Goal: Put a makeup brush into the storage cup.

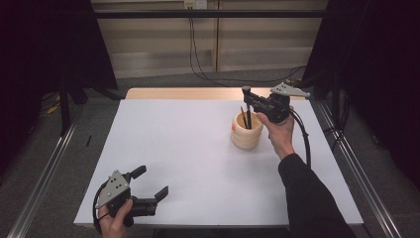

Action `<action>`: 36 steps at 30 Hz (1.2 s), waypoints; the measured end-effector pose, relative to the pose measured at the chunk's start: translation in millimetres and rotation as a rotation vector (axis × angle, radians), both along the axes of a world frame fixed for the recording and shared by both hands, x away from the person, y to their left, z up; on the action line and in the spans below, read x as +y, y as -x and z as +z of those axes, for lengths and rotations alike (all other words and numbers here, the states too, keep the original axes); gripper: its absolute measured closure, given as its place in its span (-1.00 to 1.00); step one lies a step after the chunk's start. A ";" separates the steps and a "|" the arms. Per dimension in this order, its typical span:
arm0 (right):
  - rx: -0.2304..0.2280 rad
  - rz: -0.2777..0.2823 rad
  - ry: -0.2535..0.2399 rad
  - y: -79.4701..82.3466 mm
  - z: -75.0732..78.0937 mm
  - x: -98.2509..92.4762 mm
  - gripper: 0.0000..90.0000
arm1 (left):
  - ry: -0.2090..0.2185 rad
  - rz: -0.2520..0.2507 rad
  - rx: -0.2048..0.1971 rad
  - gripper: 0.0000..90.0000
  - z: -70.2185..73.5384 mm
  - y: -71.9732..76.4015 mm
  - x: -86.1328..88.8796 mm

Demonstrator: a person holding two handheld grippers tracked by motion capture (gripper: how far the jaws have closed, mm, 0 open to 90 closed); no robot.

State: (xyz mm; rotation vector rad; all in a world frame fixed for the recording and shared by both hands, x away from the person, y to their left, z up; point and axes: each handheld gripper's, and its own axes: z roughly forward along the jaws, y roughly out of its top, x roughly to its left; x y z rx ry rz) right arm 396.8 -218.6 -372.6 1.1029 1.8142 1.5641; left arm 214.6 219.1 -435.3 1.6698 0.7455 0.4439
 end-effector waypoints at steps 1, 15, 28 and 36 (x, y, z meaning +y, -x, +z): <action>0.013 0.003 -0.002 0.1 -2.0 -0.2 0.73 | 0.003 0.002 0.001 -0.97 -0.1 0.0 0.1; 0.031 -0.015 0.005 2.3 -13.6 -6.7 0.73 | -0.001 0.005 0.003 -0.97 -0.2 -0.5 -0.5; 0.057 0.013 0.015 8.0 -28.9 -13.9 0.73 | 0.003 0.004 0.003 -0.97 -0.5 -0.5 -0.2; 0.069 0.009 0.007 9.7 -30.1 -18.6 0.72 | 0.001 0.003 0.000 -0.97 -0.3 -0.5 -0.4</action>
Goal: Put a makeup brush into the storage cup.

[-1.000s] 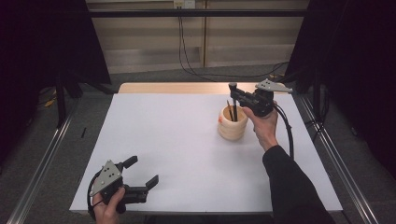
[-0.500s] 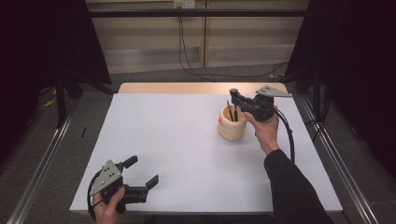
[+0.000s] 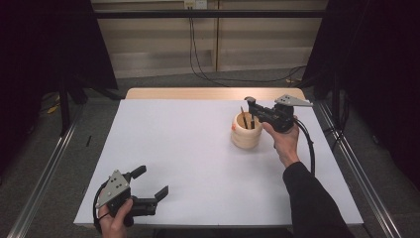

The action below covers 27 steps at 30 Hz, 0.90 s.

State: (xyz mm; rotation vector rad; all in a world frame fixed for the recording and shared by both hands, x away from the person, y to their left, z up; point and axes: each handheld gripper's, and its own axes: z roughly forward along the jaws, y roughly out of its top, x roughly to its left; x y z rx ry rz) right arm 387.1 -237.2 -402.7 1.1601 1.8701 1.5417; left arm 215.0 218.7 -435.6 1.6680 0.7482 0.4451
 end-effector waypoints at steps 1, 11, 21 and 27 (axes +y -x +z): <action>-0.003 0.003 0.001 -0.4 -0.5 0.4 0.71 | 0.000 0.002 0.001 -0.97 0.0 0.1 0.0; -0.005 0.004 0.009 0.3 1.4 0.8 0.46 | 0.000 0.005 0.000 -0.97 0.2 0.4 0.1; -0.013 -0.008 0.014 2.8 5.8 4.3 -0.36 | 0.001 0.008 0.004 -0.97 -0.2 -0.6 0.1; -0.008 -0.031 0.002 2.5 5.3 3.2 -0.68 | 0.000 0.007 0.004 -0.97 -0.3 -1.1 -0.2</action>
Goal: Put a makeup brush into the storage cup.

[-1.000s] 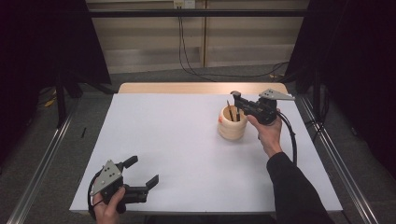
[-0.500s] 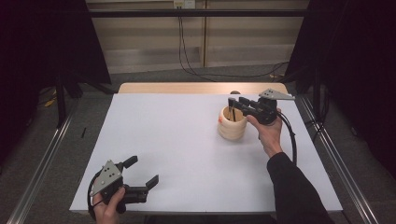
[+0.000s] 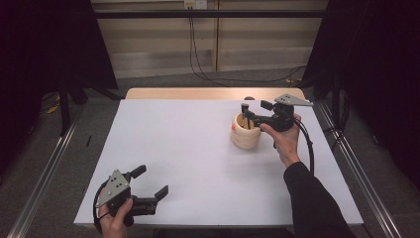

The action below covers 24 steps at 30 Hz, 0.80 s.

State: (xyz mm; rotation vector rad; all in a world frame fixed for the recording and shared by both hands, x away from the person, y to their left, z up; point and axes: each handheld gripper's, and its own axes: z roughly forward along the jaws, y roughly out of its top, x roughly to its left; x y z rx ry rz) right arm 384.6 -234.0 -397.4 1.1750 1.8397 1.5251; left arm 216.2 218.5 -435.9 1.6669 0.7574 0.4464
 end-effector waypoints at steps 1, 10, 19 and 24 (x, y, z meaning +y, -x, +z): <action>0.001 -0.004 0.001 0.2 0.2 -0.9 -0.74 | -0.001 0.001 0.000 -0.97 0.0 -0.3 0.1; -0.007 -0.028 0.012 3.1 2.4 -3.7 -0.94 | -0.009 0.003 0.007 -0.97 -1.7 -3.7 -3.5; -0.015 -0.068 0.045 7.4 1.3 -7.0 -0.97 | -0.008 0.000 0.005 -0.97 -1.7 -4.3 -3.7; -0.025 -0.087 0.064 11.1 0.1 -8.2 -0.97 | -0.008 -0.001 0.000 -0.97 -1.0 -2.4 -1.6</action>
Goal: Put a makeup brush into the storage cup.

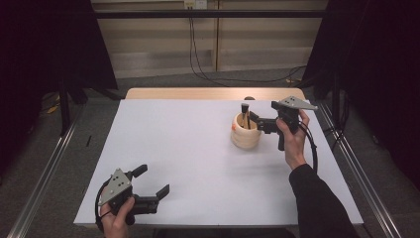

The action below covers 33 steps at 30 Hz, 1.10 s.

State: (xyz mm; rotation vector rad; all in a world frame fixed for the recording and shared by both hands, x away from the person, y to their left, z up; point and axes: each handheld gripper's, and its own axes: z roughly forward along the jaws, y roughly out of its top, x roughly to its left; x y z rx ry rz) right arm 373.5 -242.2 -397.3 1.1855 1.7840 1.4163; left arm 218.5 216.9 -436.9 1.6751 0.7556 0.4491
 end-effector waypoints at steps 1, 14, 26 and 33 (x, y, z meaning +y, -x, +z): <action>-0.006 -0.007 0.002 1.0 -0.3 0.6 -0.97 | 0.002 0.001 -0.001 -0.97 0.0 0.3 0.4; -0.058 -0.031 0.000 20.5 2.0 1.7 -0.97 | 0.009 0.006 -0.001 -0.97 0.2 2.7 1.4; -0.062 -0.061 0.007 41.7 1.6 -12.7 -0.97 | 0.007 0.022 -0.005 -0.97 0.7 3.4 1.7; -0.074 -0.070 -0.003 56.8 1.4 -22.0 -0.97 | 0.006 0.023 -0.010 -0.97 1.1 3.3 1.8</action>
